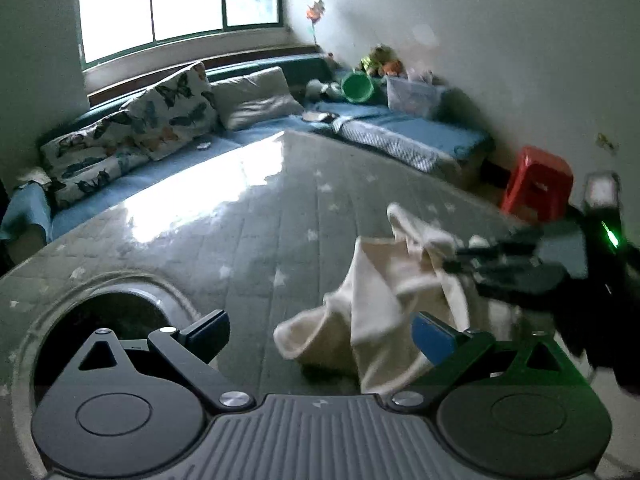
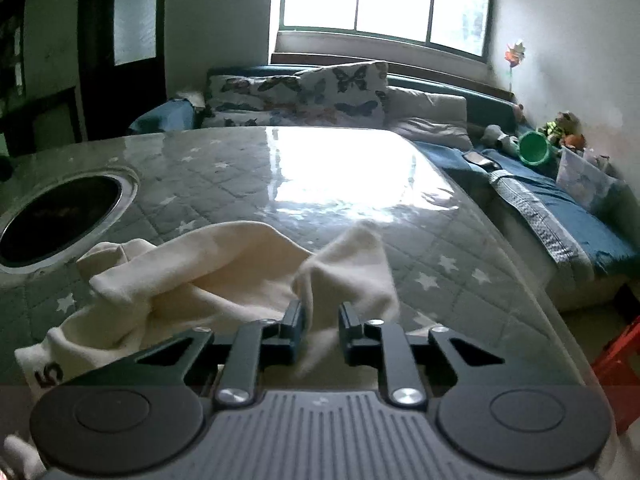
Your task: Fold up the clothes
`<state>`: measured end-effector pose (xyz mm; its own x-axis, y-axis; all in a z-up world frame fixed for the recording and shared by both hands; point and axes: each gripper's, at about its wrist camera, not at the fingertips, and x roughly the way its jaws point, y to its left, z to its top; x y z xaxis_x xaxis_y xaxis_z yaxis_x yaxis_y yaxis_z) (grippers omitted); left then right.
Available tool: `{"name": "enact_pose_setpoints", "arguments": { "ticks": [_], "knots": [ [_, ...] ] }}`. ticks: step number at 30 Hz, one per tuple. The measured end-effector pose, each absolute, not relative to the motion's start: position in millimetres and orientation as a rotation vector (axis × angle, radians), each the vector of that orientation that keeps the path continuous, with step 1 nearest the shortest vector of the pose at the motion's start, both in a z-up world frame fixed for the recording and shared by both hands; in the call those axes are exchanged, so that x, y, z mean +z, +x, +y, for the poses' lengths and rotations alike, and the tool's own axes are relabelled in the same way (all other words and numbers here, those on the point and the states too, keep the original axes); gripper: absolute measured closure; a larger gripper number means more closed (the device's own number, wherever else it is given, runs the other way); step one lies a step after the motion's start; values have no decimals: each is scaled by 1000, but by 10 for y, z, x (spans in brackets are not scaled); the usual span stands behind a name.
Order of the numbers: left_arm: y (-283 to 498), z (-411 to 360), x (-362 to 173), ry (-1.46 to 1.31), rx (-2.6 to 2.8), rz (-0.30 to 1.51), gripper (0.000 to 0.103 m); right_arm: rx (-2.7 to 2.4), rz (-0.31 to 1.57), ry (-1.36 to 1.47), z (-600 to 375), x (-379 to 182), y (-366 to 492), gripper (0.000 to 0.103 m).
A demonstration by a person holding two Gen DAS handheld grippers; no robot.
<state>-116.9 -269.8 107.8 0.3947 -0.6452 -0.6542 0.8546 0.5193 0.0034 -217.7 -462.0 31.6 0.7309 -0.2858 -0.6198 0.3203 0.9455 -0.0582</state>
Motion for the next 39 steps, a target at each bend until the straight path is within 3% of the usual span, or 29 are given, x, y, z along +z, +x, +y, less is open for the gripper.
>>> {"name": "enact_pose_setpoints", "arguments": {
  "ticks": [5, 12, 15, 19, 21, 22, 24, 26, 30, 32, 39],
  "knots": [
    [-930, -3030, 945, 365, -948, 673, 17, -345, 670, 91, -4692, 332, -2299, 87],
    [-557, -3458, 707, 329, -975, 783, 16, -309, 627, 222, -4785, 432, -2292, 81],
    [-516, -3621, 580, 359, -976, 809, 15, -290, 606, 250, -4754, 471, -2252, 69],
    [-483, -3775, 384, 401, -962, 854, 16, -276, 600, 229, -4662, 466, -2223, 68],
    [-482, -3801, 309, 413, -966, 874, 39, -267, 609, 228, -4651, 446, -2221, 67],
    [-484, -3803, 277, 417, -974, 884, 46, -267, 613, 225, -4649, 434, -2225, 67],
    [-480, -3767, 255, 409, -988, 902, 75, -272, 618, 228, -4663, 415, -2227, 67],
    [-479, -3707, 287, 399, -983, 893, 86, -279, 622, 238, -4689, 399, -2232, 67],
    [-483, -3509, 449, 373, -982, 841, 95, -289, 621, 244, -4704, 386, -2252, 66],
    [-492, -3421, 526, 370, -964, 810, 96, -291, 619, 247, -4704, 389, -2255, 60],
    [-484, -3083, 680, 327, -909, 770, 96, -281, 620, 233, -4641, 390, -2208, 59]
  ]
}}
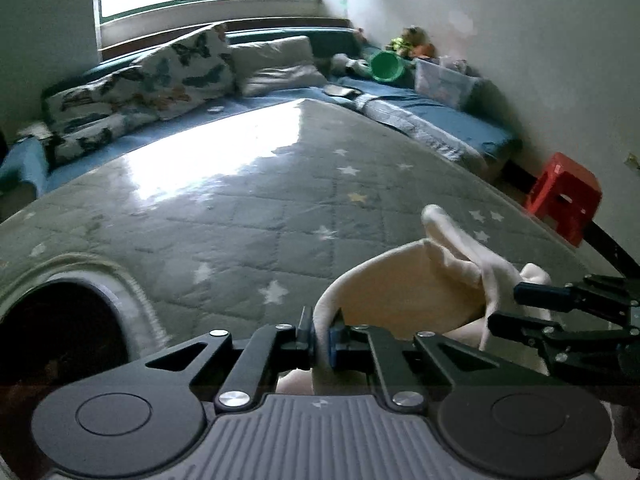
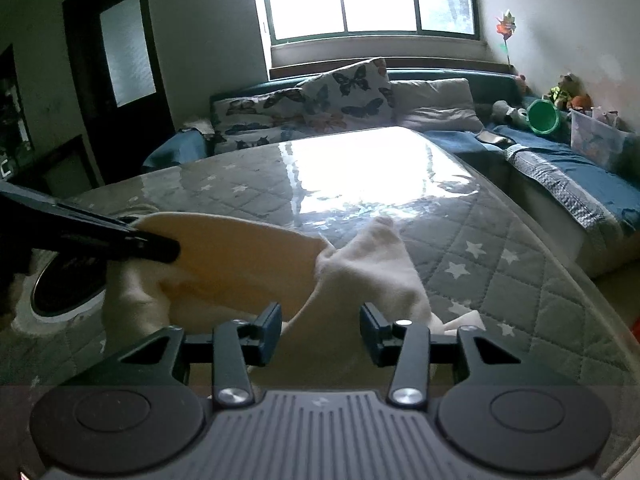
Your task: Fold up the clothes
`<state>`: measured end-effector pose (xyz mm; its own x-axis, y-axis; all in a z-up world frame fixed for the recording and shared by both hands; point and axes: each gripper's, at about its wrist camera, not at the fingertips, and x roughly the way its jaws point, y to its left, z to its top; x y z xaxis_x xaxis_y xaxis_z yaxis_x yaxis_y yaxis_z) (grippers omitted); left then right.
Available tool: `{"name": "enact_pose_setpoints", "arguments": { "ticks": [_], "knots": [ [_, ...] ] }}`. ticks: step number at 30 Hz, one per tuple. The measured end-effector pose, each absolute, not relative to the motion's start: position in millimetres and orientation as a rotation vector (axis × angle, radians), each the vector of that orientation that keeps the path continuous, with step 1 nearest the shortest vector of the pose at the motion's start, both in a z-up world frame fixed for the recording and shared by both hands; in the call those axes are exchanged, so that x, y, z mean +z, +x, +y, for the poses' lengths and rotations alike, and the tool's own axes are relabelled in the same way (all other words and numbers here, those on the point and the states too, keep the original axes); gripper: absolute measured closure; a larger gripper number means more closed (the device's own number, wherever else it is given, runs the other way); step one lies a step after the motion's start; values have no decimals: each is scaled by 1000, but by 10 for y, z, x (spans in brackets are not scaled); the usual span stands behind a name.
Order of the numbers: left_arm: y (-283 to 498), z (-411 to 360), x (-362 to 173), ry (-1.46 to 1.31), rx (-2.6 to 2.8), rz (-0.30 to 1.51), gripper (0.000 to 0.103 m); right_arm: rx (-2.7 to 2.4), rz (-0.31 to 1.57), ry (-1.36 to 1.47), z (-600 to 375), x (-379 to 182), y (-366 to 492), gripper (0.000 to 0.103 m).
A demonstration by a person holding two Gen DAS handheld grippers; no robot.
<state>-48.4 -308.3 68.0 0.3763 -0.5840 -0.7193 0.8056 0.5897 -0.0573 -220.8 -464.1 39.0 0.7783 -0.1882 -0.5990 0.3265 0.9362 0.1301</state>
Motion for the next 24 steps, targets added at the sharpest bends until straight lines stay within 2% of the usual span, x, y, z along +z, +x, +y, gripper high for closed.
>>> {"name": "enact_pose_setpoints", "arguments": {
  "ticks": [9, 18, 21, 22, 23, 24],
  "knots": [
    [-512, -2865, 737, 299, -875, 748, 96, -293, 639, 171, -4459, 382, -2034, 54],
    [-433, -2714, 727, 265, -845, 742, 96, -383, 743, 145, -4603, 162, -1688, 56],
    [-402, -2581, 722, 246, -824, 745, 96, -377, 772, 132, -4632, 126, -1649, 63],
    [-399, -2527, 721, 241, -819, 745, 96, -373, 779, 126, -4633, 123, -1642, 70],
    [-396, -2473, 721, 235, -815, 745, 95, -367, 784, 121, -4624, 131, -1641, 80],
    [-393, -2412, 722, 229, -809, 743, 95, -358, 786, 118, -4616, 141, -1643, 86]
  ]
}}
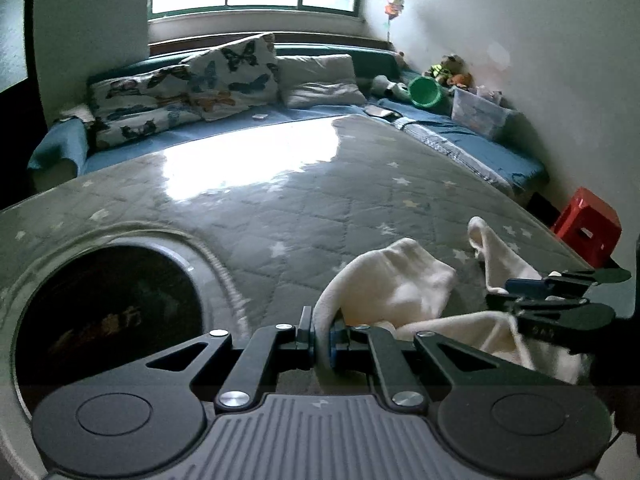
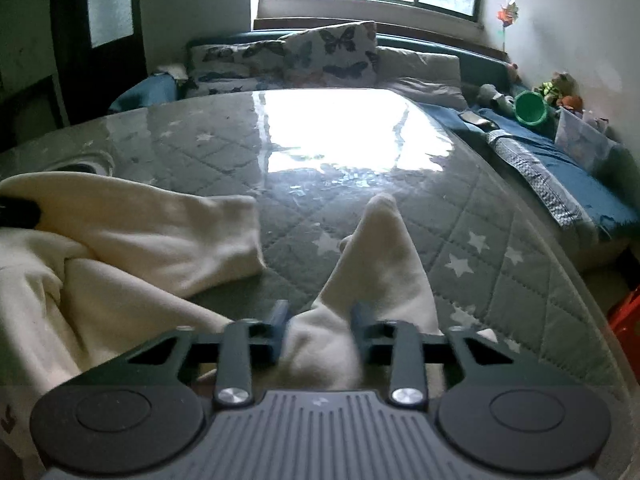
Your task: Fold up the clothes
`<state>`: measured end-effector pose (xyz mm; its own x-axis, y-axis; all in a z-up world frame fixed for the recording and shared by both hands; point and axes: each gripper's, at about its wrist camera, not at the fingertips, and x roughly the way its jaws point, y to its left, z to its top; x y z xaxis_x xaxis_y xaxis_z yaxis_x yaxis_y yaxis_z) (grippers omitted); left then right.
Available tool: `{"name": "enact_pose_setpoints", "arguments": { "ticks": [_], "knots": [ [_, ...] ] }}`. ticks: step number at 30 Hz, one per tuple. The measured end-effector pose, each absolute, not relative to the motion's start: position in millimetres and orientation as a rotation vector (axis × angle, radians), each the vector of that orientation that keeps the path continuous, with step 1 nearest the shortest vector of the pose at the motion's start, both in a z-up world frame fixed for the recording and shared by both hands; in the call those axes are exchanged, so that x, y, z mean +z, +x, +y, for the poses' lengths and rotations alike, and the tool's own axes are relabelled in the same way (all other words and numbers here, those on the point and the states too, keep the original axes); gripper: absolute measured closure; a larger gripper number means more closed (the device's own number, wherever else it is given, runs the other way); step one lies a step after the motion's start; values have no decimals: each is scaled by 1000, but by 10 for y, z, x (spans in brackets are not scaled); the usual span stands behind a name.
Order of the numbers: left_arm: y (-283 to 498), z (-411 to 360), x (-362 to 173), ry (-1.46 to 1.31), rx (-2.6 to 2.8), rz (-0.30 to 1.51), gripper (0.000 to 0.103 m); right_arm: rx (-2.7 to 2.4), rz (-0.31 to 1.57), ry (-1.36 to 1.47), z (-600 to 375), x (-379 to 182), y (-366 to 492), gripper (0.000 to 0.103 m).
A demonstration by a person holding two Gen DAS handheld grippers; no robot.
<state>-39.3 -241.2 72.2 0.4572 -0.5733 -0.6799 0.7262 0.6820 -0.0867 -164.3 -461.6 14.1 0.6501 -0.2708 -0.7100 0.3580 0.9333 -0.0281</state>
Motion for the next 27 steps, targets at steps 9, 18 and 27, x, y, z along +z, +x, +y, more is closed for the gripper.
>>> {"name": "enact_pose_setpoints", "arguments": {
  "ticks": [9, 18, 27],
  "knots": [
    [-205, -1774, 811, 152, -676, 710, 95, -366, 657, 85, -4620, 472, -1693, 100],
    [16, -844, 866, 41, -488, 730, 95, -365, 454, 89, -4556, 969, -1870, 103],
    [-78, -319, 642, 3, -417, 833, 89, -68, 609, 131, -4239, 805, -1948, 88]
  ]
}}
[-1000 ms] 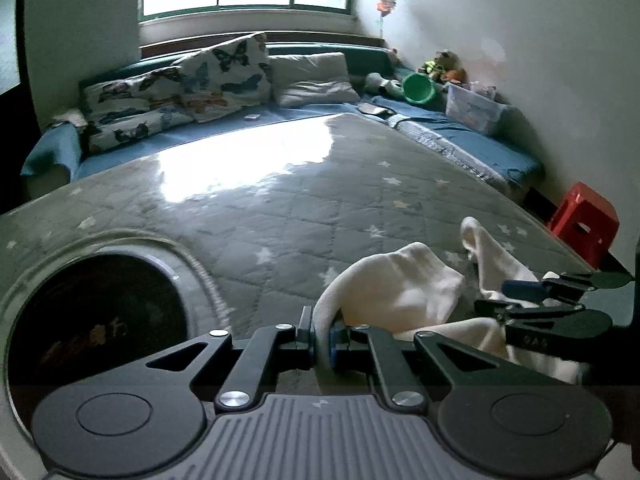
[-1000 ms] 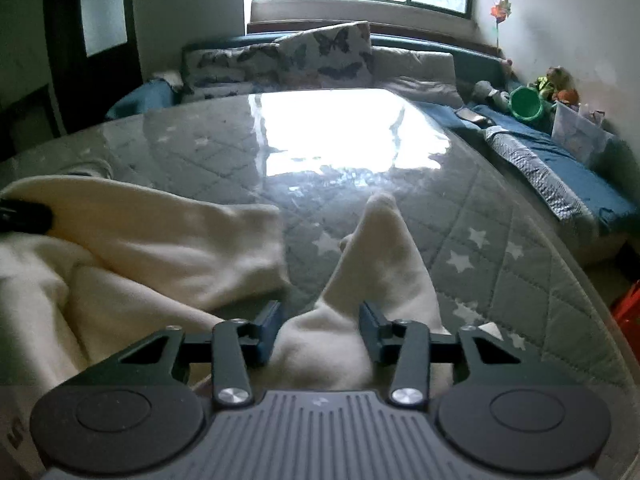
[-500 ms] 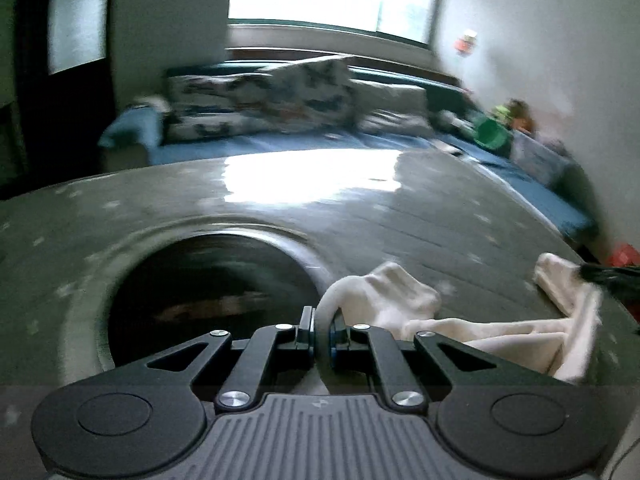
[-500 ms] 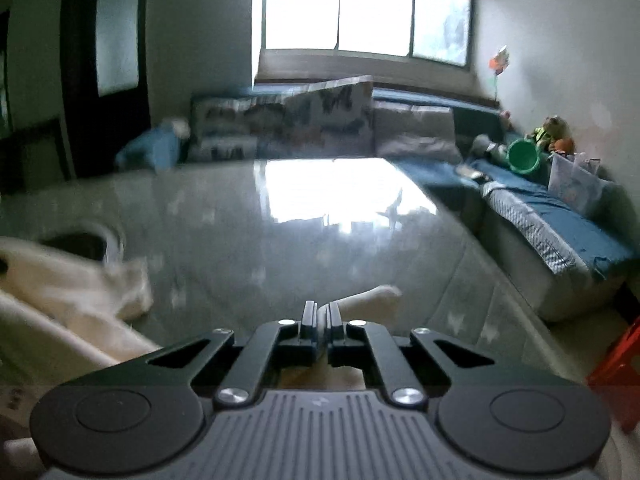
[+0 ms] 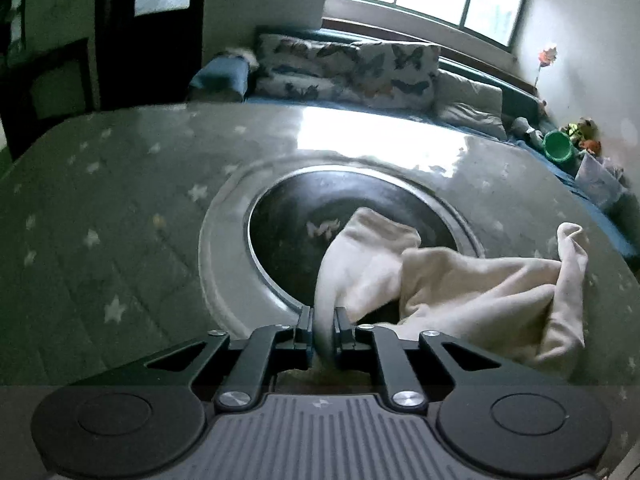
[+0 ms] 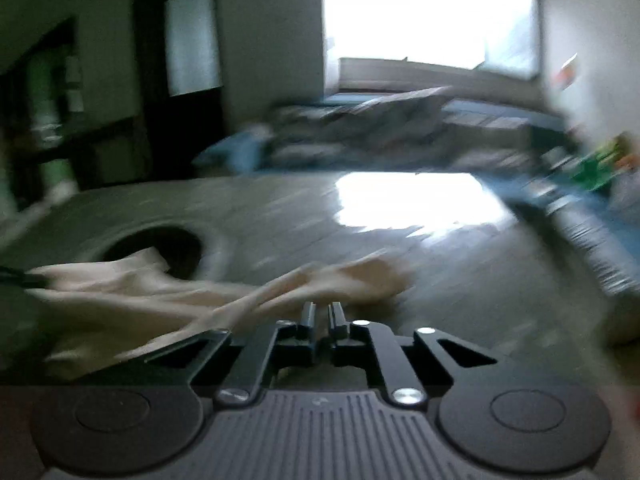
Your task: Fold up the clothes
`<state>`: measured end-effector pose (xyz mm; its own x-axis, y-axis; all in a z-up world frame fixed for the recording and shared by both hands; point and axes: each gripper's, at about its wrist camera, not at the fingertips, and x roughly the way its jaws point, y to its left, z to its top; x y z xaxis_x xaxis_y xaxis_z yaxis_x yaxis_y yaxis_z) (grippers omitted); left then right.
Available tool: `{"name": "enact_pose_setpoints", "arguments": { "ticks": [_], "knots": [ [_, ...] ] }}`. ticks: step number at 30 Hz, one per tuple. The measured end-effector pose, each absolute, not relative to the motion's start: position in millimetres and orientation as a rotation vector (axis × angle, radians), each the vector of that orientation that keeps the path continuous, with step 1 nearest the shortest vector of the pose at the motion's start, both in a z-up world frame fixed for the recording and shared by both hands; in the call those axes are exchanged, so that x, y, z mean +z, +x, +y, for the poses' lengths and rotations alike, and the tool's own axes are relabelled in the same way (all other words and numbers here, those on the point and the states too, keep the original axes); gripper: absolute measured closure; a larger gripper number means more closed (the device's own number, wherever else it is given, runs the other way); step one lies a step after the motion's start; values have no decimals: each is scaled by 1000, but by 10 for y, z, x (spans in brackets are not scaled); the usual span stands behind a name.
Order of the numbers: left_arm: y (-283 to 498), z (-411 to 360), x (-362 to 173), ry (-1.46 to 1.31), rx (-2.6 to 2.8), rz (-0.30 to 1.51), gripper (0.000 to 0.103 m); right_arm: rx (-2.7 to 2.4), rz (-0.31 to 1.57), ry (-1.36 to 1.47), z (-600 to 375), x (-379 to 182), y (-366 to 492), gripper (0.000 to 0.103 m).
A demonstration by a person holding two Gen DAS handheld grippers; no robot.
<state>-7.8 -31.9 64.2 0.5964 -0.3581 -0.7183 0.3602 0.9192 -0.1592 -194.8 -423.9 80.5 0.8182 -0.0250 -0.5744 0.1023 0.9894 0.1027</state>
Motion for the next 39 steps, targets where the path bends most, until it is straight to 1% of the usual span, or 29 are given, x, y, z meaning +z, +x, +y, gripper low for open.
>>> {"name": "enact_pose_setpoints", "arguments": {
  "ticks": [1, 2, 6, 9, 11, 15, 17, 18, 19, 20, 21, 22, 23, 25, 27, 31, 33, 34, 35, 36, 37, 38, 39],
  "knots": [
    [-79, -302, 632, -8, -416, 837, 89, -7, 638, 164, -4182, 751, -1922, 76],
    [-81, -285, 624, -18, -416, 839, 89, 44, 663, 185, -4130, 708, -1887, 70],
    [-117, -263, 659, -18, -417, 817, 92, 182, 731, 276, -3926, 529, -1710, 69],
    [-156, -223, 692, -21, -412, 800, 92, 194, 781, 343, -3870, 378, -1549, 67],
    [-189, -190, 721, -21, -412, 790, 92, 202, 824, 434, -3841, 231, -1469, 67],
    [-231, -141, 746, -16, -412, 777, 92, 223, 845, 580, -3865, 36, -1414, 67],
    [-216, -131, 732, -20, -412, 780, 92, 226, 846, 625, -3880, -32, -1380, 69],
    [-205, -130, 722, -23, -412, 783, 92, 232, 846, 637, -3883, -53, -1369, 75],
    [-190, -133, 712, -26, -411, 787, 91, 240, 845, 641, -3880, -69, -1360, 87],
    [-170, -140, 702, -30, -411, 795, 87, 243, 841, 634, -3873, -63, -1373, 92],
    [-152, -146, 692, -34, -410, 804, 75, 245, 837, 625, -3867, -47, -1394, 93],
    [-148, -146, 680, -34, -407, 805, 68, 249, 832, 617, -3863, -25, -1422, 96],
    [-133, -153, 665, -30, -402, 808, 57, 257, 823, 609, -3862, 10, -1459, 97],
    [-103, -164, 635, -22, -391, 816, 53, 269, 813, 598, -3862, 77, -1535, 97],
    [-56, -148, 585, -41, -376, 841, 43, 292, 801, 603, -3874, 147, -1631, 97],
    [-7, -124, 475, -65, -361, 872, 42, 327, 785, 608, -3878, 291, -1816, 98],
    [-16, -127, 428, -75, -381, 885, 46, 341, 793, 620, -3882, 340, -1914, 98],
    [-27, -141, 406, -72, -388, 890, 51, 347, 800, 622, -3880, 353, -1960, 98],
    [-41, -154, 388, -68, -400, 896, 67, 349, 809, 614, -3873, 358, -2003, 98],
    [-54, -165, 370, -64, -410, 902, 79, 347, 819, 605, -3867, 358, -2045, 98],
    [-74, -164, 356, -64, -418, 905, 84, 346, 832, 600, -3867, 349, -2088, 98],
    [-99, -156, 354, -56, -419, 905, 91, 343, 847, 598, -3869, 334, -2123, 98],
    [-124, -147, 351, -49, -420, 904, 93, 339, 860, 597, -3870, 315, -2151, 98]
  ]
}}
